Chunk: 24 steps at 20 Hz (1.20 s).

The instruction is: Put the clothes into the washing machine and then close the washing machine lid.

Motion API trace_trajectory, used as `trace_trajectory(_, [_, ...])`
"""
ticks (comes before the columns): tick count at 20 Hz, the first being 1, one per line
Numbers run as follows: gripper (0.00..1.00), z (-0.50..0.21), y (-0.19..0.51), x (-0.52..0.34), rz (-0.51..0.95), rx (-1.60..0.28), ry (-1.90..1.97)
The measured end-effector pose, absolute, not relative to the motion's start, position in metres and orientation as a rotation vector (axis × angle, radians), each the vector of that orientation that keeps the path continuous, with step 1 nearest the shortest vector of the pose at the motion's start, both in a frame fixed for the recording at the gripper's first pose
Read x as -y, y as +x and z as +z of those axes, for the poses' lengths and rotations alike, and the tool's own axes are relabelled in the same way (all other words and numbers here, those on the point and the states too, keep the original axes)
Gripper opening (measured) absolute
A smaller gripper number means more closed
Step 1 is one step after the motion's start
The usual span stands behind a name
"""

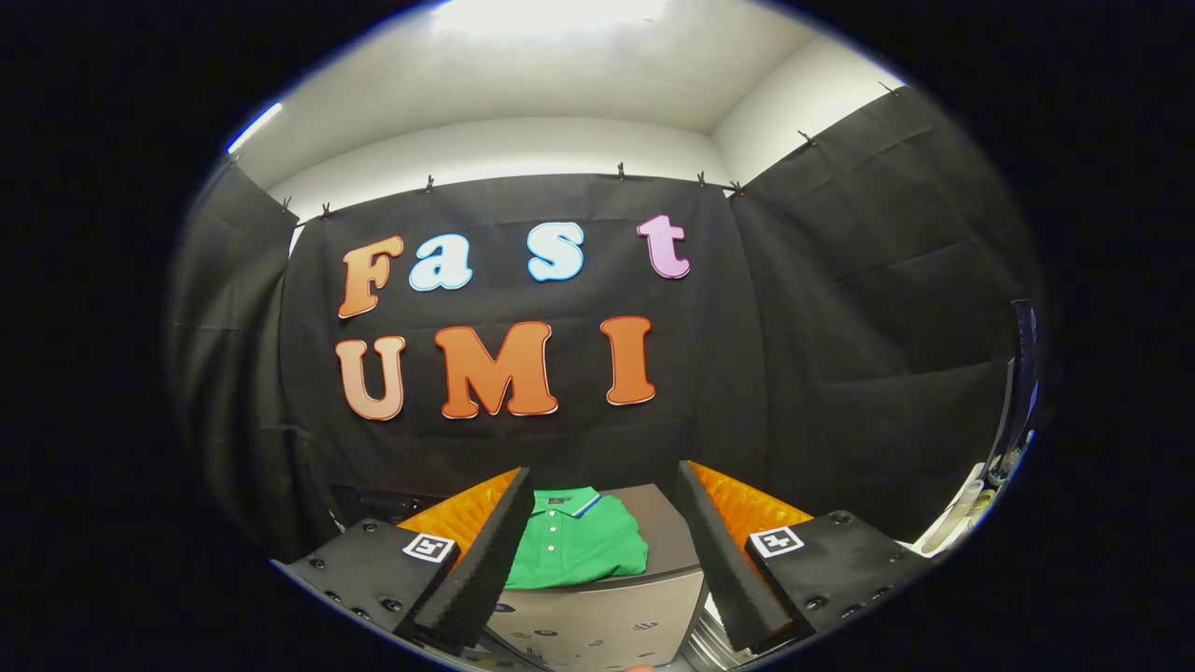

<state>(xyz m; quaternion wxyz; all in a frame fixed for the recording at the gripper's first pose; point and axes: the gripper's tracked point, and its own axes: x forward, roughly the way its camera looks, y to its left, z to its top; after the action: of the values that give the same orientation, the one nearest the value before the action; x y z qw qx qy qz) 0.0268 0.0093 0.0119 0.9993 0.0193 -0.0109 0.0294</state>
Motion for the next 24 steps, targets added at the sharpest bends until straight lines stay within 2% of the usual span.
trace_trajectory(4, [0.99, 0.023, 0.020, -0.020, 0.061, 0.070, 0.036])
trace_trajectory(14, [0.98, 0.018, 0.043, -0.048, 0.014, -0.008, 0.046])
trace_trajectory(20, [0.99, -0.007, 0.087, -0.062, -0.059, -0.067, 0.002])
trace_trajectory(24, [0.99, -0.030, 0.148, -0.078, -0.018, -0.143, 0.001])
